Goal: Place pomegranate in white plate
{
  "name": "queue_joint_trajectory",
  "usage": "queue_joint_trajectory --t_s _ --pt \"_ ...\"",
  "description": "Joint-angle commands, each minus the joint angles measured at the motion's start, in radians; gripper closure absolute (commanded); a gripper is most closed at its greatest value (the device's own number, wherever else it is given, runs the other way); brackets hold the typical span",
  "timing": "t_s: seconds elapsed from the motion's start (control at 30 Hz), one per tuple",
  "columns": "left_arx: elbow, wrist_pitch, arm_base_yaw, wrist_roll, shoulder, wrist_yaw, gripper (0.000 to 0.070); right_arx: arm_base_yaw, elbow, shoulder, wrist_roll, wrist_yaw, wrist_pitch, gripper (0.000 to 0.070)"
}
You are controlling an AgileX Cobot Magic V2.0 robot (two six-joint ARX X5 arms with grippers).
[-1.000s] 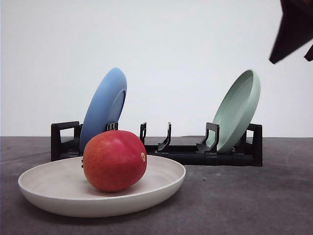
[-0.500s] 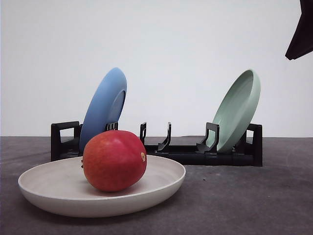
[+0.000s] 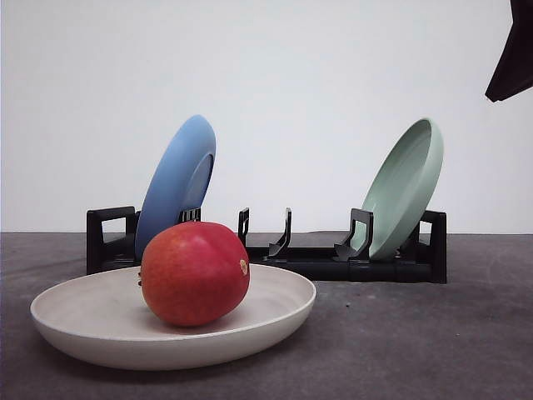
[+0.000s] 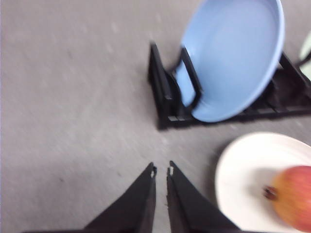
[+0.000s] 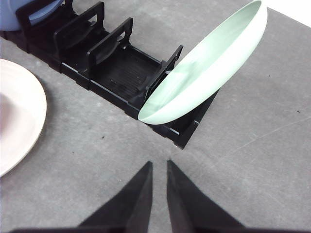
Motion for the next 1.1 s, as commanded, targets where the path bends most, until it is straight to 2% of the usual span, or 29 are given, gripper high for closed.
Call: queue_joint_trajectory --t_s 0.0,0.2,0.43,0.57,1.07 --pt "-0.074 0.075 0.007 0.016 -0.053 -0.005 0.0678 0.004 0.005 0.003 0.000 0.000 0.010 0.0651" --pt "-0.310 0.248 0.043 0.006 -0.260 -0.080 0.0678 0.004 0.005 0.003 0.000 0.000 0.010 0.0651" --pt "-0.435 0.264 0.095 0.004 -0.431 -0.084 0.0677 0.004 0.005 0.003 0.000 0.000 0.010 0.0651" --pt "-0.475 0.268 0.113 0.009 -0.487 -0.086 0.0678 0.004 0.005 0.003 0.000 0.000 0.010 0.0651" --pt "-0.484 0.268 0.078 0.008 -0.486 -0.086 0.0678 0.004 0.005 0.003 0.000 0.000 0.010 0.0651"
